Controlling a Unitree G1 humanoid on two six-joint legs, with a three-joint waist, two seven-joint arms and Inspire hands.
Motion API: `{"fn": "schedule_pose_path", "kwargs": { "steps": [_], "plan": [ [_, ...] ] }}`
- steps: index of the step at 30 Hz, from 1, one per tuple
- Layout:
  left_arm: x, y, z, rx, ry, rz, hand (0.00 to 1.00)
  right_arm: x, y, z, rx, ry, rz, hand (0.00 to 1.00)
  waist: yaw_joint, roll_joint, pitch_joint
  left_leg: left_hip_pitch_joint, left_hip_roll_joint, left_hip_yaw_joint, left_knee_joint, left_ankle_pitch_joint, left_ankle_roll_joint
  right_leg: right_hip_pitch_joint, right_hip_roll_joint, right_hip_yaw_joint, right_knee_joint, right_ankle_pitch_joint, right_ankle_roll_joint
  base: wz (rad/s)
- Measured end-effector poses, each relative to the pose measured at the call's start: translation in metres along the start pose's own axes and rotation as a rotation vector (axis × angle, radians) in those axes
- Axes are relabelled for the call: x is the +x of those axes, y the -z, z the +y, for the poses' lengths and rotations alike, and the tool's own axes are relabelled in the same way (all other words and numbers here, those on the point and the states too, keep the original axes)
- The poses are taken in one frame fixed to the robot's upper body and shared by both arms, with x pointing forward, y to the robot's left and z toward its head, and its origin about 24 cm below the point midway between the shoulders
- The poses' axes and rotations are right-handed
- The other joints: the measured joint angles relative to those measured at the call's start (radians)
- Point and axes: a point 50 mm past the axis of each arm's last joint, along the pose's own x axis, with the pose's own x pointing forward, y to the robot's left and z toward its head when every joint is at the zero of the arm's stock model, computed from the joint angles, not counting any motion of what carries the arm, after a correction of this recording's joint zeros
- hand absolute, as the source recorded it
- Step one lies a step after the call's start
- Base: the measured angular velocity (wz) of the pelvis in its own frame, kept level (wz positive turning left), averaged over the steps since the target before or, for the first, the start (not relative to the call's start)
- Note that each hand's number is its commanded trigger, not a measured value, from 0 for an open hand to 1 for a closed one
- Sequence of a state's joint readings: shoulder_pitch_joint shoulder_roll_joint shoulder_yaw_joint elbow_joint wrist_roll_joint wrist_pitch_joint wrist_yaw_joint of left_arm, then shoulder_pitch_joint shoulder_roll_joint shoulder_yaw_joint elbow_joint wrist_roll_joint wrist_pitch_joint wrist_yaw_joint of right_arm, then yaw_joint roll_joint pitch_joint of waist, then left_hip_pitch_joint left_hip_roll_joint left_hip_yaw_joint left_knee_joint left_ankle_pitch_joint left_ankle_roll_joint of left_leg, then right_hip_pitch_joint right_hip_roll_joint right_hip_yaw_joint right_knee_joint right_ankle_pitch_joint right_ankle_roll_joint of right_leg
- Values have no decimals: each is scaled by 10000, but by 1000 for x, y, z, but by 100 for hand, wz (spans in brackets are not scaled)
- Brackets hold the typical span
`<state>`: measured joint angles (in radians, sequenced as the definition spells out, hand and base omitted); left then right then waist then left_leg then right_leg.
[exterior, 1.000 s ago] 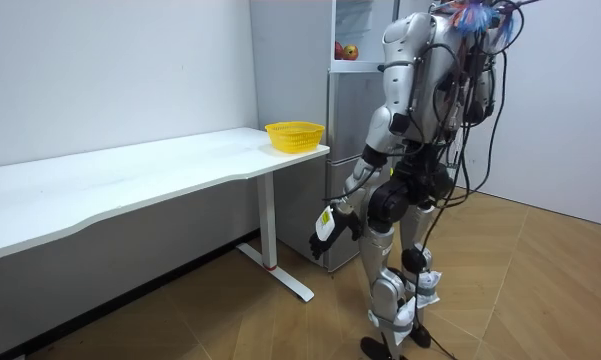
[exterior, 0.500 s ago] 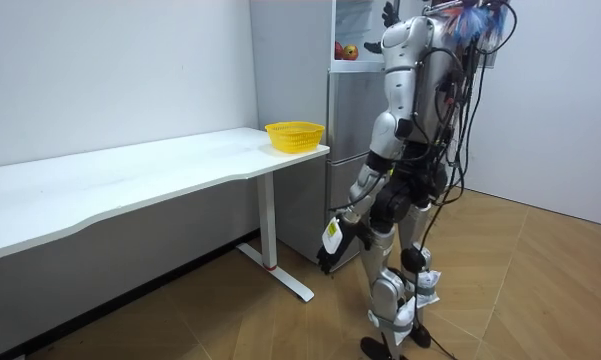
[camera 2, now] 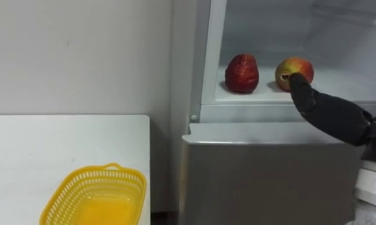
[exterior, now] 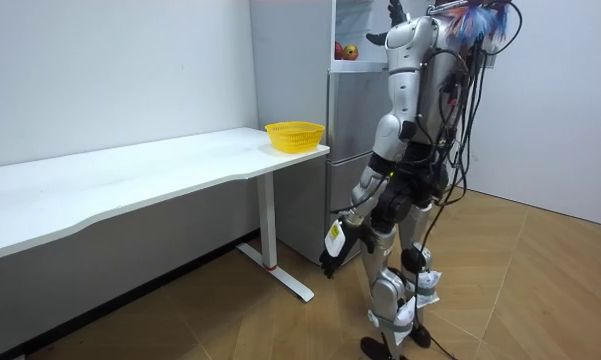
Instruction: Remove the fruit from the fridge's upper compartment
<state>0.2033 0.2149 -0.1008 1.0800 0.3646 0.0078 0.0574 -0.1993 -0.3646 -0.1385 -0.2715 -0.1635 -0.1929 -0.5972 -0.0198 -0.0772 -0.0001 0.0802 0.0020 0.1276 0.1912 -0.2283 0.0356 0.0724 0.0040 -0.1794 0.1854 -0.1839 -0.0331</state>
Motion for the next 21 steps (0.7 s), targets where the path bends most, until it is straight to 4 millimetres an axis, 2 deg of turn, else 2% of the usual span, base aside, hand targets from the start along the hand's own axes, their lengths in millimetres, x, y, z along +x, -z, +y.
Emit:
{"fn": "schedule_pose_path", "kwargs": {
  "steps": [6, 13, 19, 21],
  "plan": [
    [0, -5, 1, -26, 2, -108, 0, 10, -1, 6, 135, -81, -64, 0, 32, 72, 44, -12, 9, -41, -2, 0, -1, -16, -23, -48, 0, 0, -1, 1],
    [2, -14, 4, -93, 108, -233, 0, 19, 2, 12, 241, -258, 192, 0, 95, 80, 34, -69, -1, -178, -8, 2, -4, 11, -14, -190, -5, 0, -1, 4],
    [2, -20, 8, 115, 117, -477, 0, 30, 14, 18, 362, -414, 772, 0, 344, 68, 17, -65, 10, -175, 76, 2, -4, -13, -23, -219, 20, 5, -6, 0],
    [2, -20, 10, 25, 152, -465, 0, 34, 16, 19, 192, -649, 771, 0, 538, 61, 18, -90, 12, -172, 82, 4, -6, -44, -24, -219, 18, 6, -9, 0]
  ]
}}
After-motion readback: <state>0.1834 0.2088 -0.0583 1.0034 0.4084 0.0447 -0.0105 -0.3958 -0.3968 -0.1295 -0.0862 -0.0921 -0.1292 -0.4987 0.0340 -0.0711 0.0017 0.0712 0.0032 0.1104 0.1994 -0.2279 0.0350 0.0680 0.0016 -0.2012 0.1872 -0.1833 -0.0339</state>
